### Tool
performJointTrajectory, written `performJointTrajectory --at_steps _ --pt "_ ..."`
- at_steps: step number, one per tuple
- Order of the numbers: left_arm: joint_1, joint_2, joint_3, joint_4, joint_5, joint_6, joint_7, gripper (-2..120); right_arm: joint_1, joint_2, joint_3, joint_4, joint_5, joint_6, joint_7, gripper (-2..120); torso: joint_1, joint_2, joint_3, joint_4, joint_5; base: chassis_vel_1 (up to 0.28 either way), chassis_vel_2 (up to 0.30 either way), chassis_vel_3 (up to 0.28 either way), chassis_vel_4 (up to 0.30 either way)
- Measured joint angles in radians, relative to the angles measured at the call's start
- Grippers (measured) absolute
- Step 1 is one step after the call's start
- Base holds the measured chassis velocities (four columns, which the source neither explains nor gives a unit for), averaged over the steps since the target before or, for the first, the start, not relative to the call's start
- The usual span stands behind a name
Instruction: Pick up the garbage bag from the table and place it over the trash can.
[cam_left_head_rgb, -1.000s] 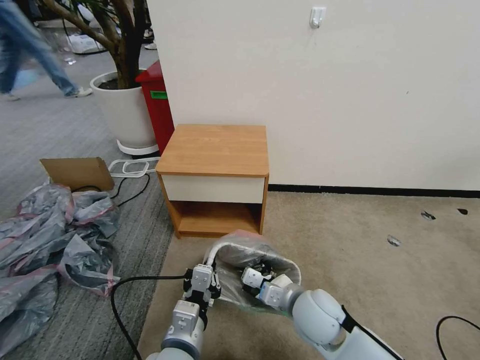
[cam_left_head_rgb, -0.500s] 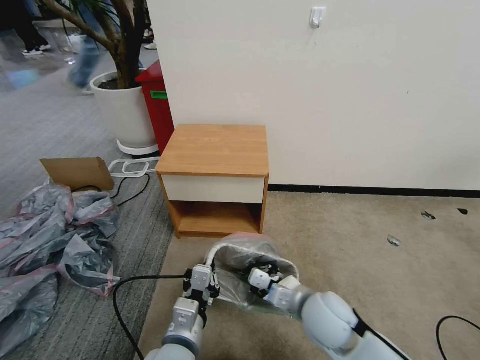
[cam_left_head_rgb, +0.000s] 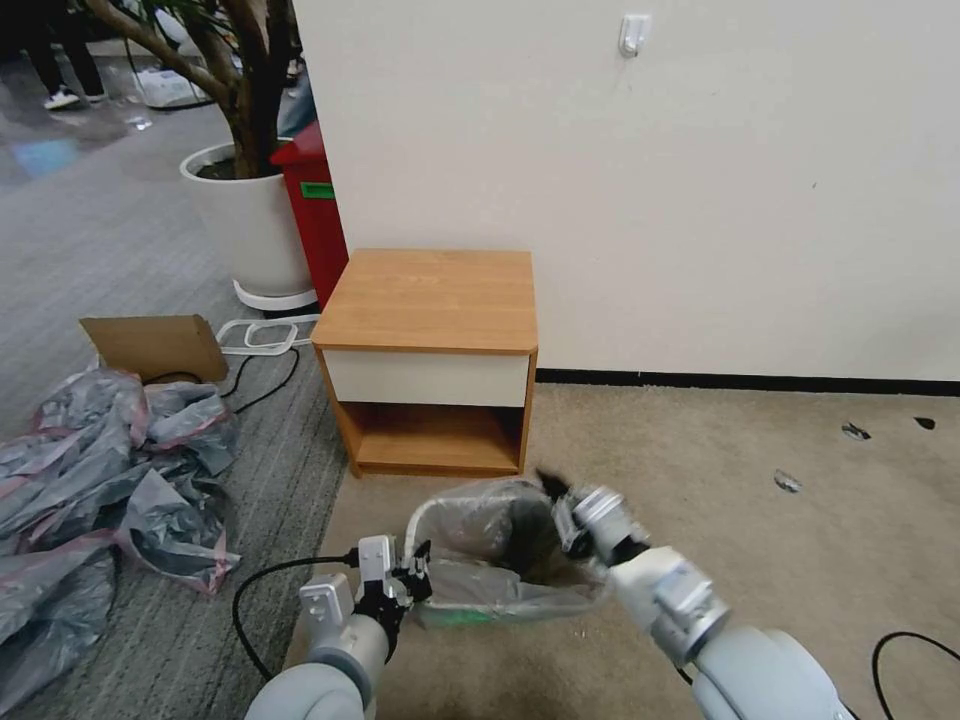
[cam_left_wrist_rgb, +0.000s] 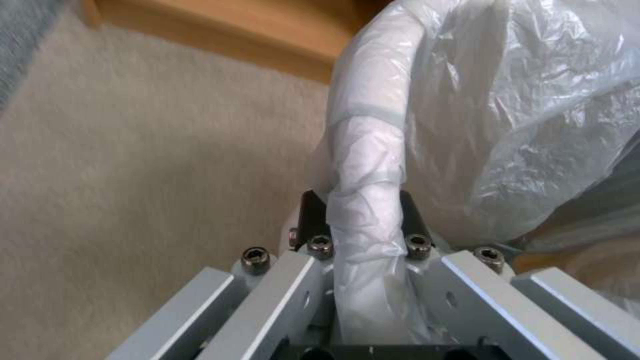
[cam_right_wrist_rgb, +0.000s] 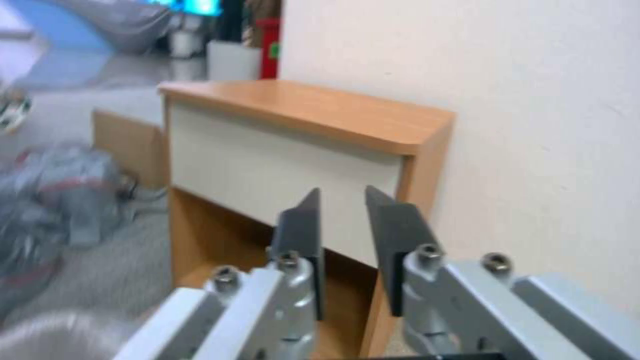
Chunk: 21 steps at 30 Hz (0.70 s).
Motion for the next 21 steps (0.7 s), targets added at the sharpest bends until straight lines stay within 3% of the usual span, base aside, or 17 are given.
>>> performJointTrajectory --at_steps 7,9,12,18,20,21 --pt "0.005 -0.007 0.005 0.013 -0.011 0.002 -0.002 3 -0.023 0.028 0.029 -0.066 0.001 0.082 -0.001 44 0.000 0.000 0.000 0.0001 -0.0002 0.000 0.000 0.000 0.000" --pt "0.010 -0.005 0.003 0.031 -0.007 0.000 -0.002 3 -0.018 0.028 0.037 -0.083 0.000 0.102 -0.005 57 0.000 0.000 0.000 0.0001 0.0000 0.000 0.000 0.000 0.000" --pt "0.014 -0.002 0.002 0.040 0.002 -0.001 -0.001 3 -0.014 0.033 0.043 -0.086 0.003 0.105 -0.008 63 0.000 0.000 0.000 0.0001 -0.0001 0.000 0.000 0.000 0.000" --pt "0.021 0.001 0.002 0.057 0.040 -0.007 0.016 3 -0.005 0.043 0.063 -0.101 0.018 0.121 -0.013 89 0.000 0.000 0.000 0.0001 -0.0001 0.000 0.000 0.000 0.000" --pt "0.021 0.002 0.003 0.058 0.041 -0.007 0.018 4 -0.006 0.043 0.065 -0.103 0.018 0.124 -0.014 91 0.000 0.000 0.000 0.0002 -0.0001 0.000 0.000 0.000 0.000" --pt "0.021 0.003 0.004 0.059 0.041 -0.007 0.020 9 -0.006 0.043 0.069 -0.106 0.020 0.132 -0.015 96 0.000 0.000 0.000 0.0001 -0.0001 0.000 0.000 0.000 0.000"
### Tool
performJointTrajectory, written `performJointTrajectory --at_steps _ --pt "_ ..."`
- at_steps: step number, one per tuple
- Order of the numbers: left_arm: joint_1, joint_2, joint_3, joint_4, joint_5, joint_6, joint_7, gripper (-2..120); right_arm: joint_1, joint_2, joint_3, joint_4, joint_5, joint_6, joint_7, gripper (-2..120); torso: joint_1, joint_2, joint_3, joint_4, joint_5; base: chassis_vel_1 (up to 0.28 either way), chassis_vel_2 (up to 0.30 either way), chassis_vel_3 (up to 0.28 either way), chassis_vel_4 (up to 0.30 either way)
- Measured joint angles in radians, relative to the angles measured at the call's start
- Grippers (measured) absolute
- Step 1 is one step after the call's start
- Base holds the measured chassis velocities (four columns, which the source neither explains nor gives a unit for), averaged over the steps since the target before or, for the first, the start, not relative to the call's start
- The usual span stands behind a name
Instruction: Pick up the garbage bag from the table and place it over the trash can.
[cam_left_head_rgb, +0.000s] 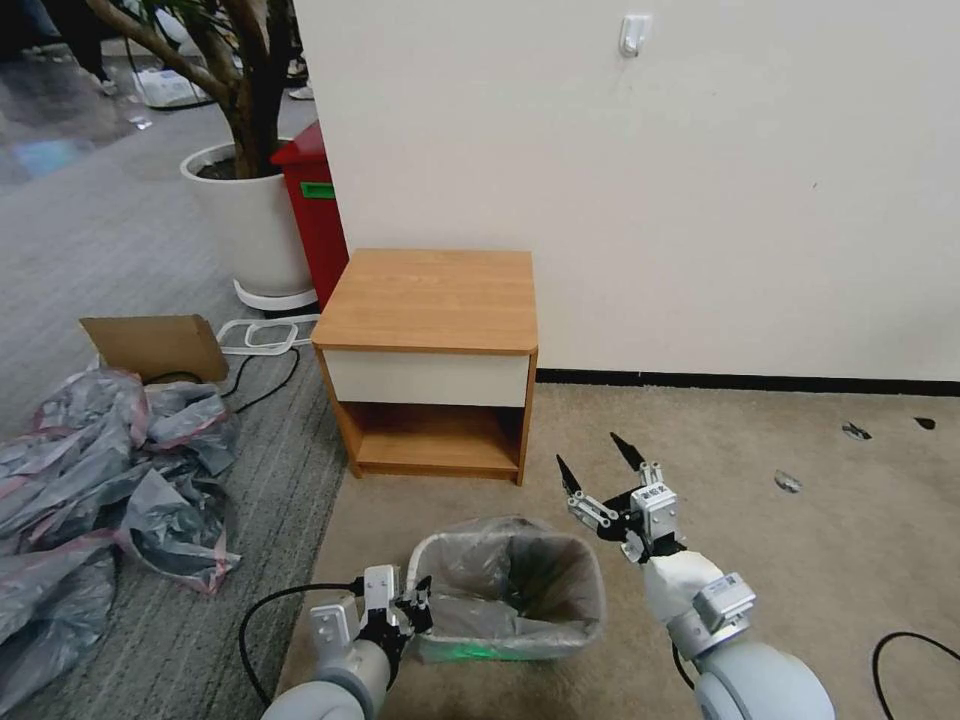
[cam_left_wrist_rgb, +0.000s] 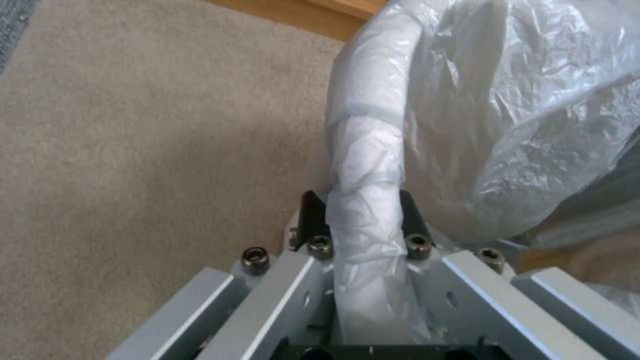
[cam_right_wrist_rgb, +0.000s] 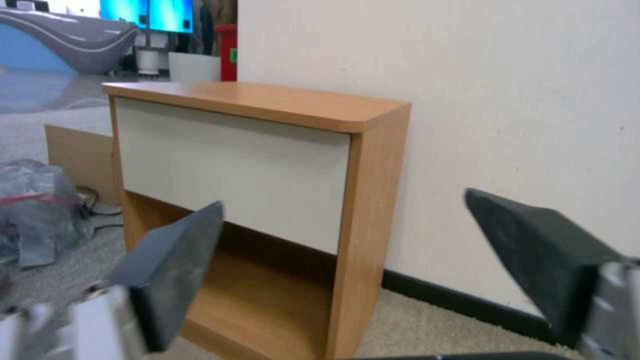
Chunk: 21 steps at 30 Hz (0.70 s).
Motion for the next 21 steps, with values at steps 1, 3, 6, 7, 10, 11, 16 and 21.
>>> performJointTrajectory --at_steps 1,3,6,7,10,11,16,21 --pt "0.000 0.001 0.000 0.001 0.000 -0.001 0.001 13 0.001 0.005 0.007 -0.003 0.003 0.006 0.000 99 0.000 0.000 0.000 0.0000 0.0000 0.000 0.000 0.000 0.000" --pt "-0.001 0.003 0.000 0.003 0.001 -0.001 0.001 23 0.003 0.010 0.014 -0.004 0.016 0.007 0.000 100 0.000 0.000 0.000 0.0000 0.0001 0.000 0.000 0.000 0.000" --pt "-0.003 0.004 0.000 0.003 0.001 -0.001 0.001 30 0.004 0.010 0.016 -0.006 0.021 0.007 -0.001 100 0.000 0.000 0.000 0.0000 0.0000 0.000 0.000 0.000 0.000" --pt "-0.005 0.006 -0.001 0.003 0.001 -0.001 0.001 35 0.003 0.010 0.018 -0.008 0.022 0.008 -0.001 100 0.000 0.000 0.000 0.0000 0.0000 0.000 0.000 0.000 0.000" --pt "-0.007 0.012 -0.003 0.002 0.001 -0.002 0.002 43 0.003 0.009 0.019 -0.011 0.023 0.009 -0.001 100 0.000 0.000 0.000 0.0000 0.0001 0.000 0.000 0.000 0.000" --pt "-0.008 0.016 -0.004 0.002 0.001 -0.002 0.002 49 0.003 0.009 0.019 -0.011 0.023 0.009 -0.001 100 0.000 0.000 0.000 0.0000 0.0001 0.000 0.000 0.000 0.000" --pt "-0.009 0.035 -0.007 -0.002 0.009 -0.004 0.013 69 0.003 0.014 0.016 -0.012 0.021 0.009 -0.002 100 0.000 0.000 0.000 0.0000 0.0000 0.000 0.000 0.000 0.000" --pt "-0.004 0.050 -0.015 -0.015 0.106 -0.051 0.059 87 -0.008 0.041 0.000 -0.016 -0.005 -0.001 0.081 100 0.000 0.000 0.000 0.0001 0.0000 0.000 0.000 0.000 0.000"
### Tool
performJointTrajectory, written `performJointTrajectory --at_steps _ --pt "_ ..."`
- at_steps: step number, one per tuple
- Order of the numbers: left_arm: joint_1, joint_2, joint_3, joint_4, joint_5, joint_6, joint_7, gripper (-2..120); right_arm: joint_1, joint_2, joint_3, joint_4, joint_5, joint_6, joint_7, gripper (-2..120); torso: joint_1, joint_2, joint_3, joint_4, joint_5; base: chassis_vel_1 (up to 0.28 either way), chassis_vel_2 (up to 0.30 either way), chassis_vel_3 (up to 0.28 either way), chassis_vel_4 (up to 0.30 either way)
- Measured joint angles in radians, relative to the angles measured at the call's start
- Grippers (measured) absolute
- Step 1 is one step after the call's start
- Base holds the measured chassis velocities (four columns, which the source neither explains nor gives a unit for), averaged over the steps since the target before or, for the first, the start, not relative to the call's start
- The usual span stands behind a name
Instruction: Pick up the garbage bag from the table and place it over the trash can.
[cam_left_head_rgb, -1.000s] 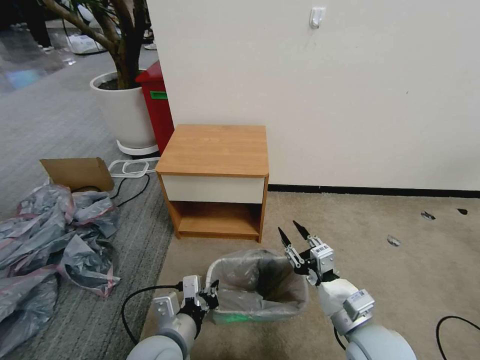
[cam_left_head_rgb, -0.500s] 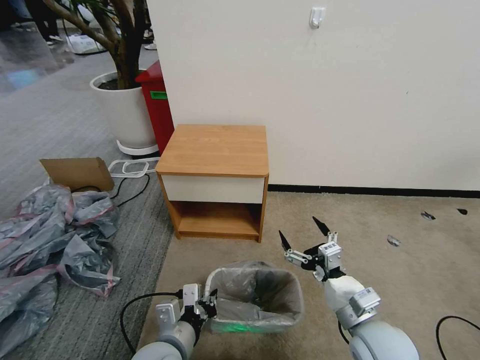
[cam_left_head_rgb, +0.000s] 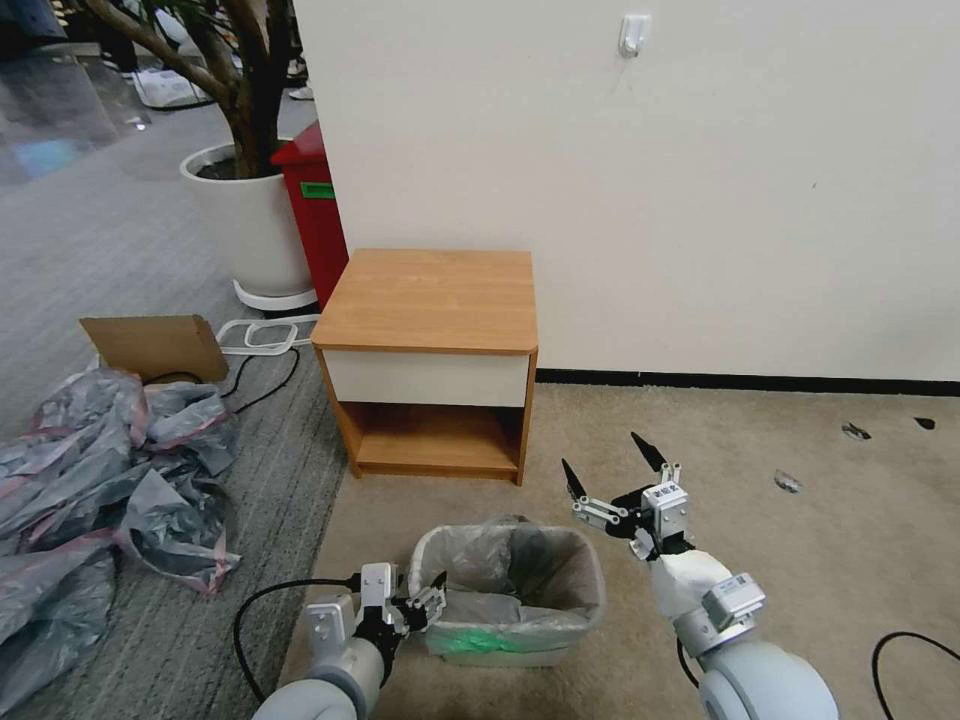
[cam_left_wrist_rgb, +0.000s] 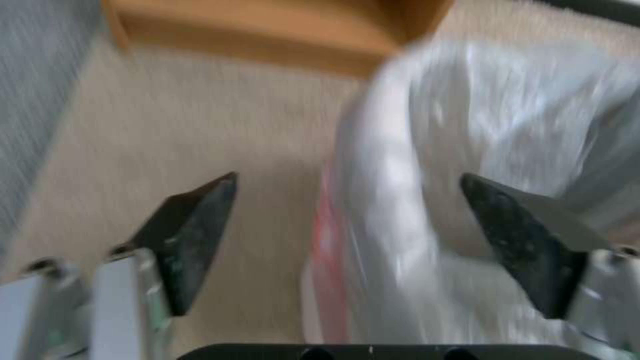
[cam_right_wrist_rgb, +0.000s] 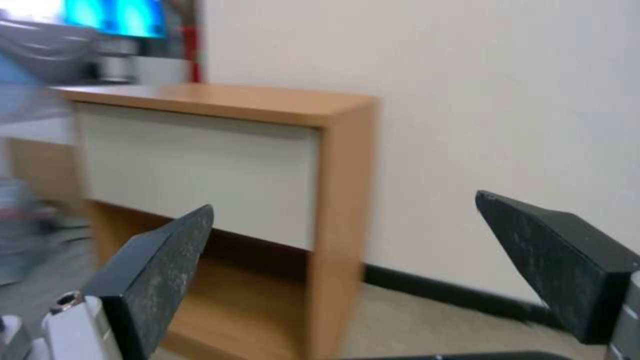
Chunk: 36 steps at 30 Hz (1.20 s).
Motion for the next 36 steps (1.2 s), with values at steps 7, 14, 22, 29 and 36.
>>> performJointTrajectory --at_steps 7,14,22,29,36 --pt "0.009 0.013 -0.022 0.029 0.204 -0.324 0.060 99 -0.044 0.051 -0.006 -0.006 -0.018 -0.017 0.166 100 0.000 0.000 0.000 -0.0001 0.0002 0.000 0.000 0.000 0.000" --pt "0.056 0.005 -0.107 0.099 0.364 -0.696 0.119 100 -0.126 0.088 0.056 -0.028 -0.025 0.138 0.181 100 0.000 0.000 0.000 -0.0001 0.0001 0.000 0.000 0.000 0.000" --pt "0.055 -0.013 -0.139 0.110 0.361 -0.728 0.109 100 -0.127 0.098 0.081 -0.078 -0.013 0.207 0.142 100 0.000 0.000 0.000 -0.0001 0.0000 0.000 0.000 0.000 0.000" --pt "0.054 -0.014 -0.138 0.110 0.357 -0.726 0.106 100 -0.125 0.098 0.081 -0.079 -0.011 0.208 0.139 100 0.000 0.000 0.000 -0.0001 0.0001 0.000 0.000 0.000 0.000" --pt "0.053 -0.014 -0.137 0.110 0.355 -0.723 0.105 100 -0.125 0.098 0.081 -0.079 -0.011 0.207 0.138 100 0.000 0.000 0.000 -0.0001 0.0001 0.000 0.000 0.000 0.000"
